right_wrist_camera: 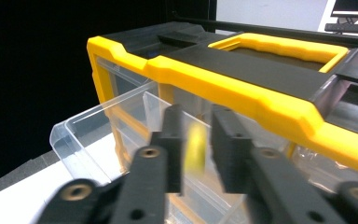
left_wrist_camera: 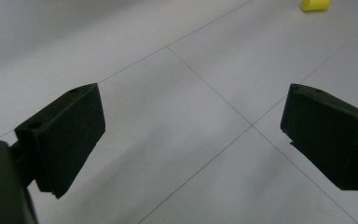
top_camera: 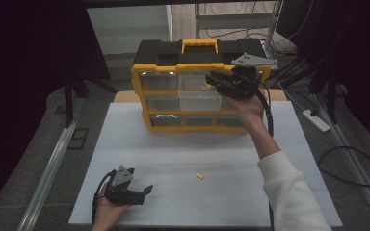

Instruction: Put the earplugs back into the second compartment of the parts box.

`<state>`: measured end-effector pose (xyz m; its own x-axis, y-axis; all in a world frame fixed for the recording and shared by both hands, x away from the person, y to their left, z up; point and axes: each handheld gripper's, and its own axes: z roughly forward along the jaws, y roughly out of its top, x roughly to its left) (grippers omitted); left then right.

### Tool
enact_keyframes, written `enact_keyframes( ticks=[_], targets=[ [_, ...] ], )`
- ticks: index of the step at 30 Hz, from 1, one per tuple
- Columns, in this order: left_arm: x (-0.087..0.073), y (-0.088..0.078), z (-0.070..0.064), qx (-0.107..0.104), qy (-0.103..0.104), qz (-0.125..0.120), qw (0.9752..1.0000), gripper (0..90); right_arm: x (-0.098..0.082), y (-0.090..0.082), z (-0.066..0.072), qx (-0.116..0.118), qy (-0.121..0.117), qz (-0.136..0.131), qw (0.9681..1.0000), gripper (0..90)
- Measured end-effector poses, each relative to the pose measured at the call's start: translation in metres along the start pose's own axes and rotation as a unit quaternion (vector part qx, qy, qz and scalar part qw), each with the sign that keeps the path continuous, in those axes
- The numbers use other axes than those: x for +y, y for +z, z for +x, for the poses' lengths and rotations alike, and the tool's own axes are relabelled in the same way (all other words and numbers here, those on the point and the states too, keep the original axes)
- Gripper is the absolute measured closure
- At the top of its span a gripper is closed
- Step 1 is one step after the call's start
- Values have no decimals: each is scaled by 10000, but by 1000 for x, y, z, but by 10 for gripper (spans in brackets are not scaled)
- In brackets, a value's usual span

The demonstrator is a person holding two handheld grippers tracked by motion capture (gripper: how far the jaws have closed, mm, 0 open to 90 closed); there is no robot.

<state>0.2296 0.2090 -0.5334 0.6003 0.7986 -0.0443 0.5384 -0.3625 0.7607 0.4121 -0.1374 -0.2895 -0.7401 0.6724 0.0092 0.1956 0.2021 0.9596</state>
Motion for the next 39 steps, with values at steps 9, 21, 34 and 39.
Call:
enact_keyframes(
  ticks=[9,21,34,39],
  targets=[
    [0,0,-1,-22,13,5,10000,66,-1,-17,7,63,-10,-197,9998,413],
    [0,0,-1,-32,21,13,10000,66,-19,-61,21,219,-240,-319,9990,335],
    [0,0,-1,-29,5,6,10000,67,-79,-86,28,585,-50,-80,9982,304],
    [0,0,-1,-23,9,-6,10000,67,-106,-82,39,689,-210,355,9968,289]
  ],
)
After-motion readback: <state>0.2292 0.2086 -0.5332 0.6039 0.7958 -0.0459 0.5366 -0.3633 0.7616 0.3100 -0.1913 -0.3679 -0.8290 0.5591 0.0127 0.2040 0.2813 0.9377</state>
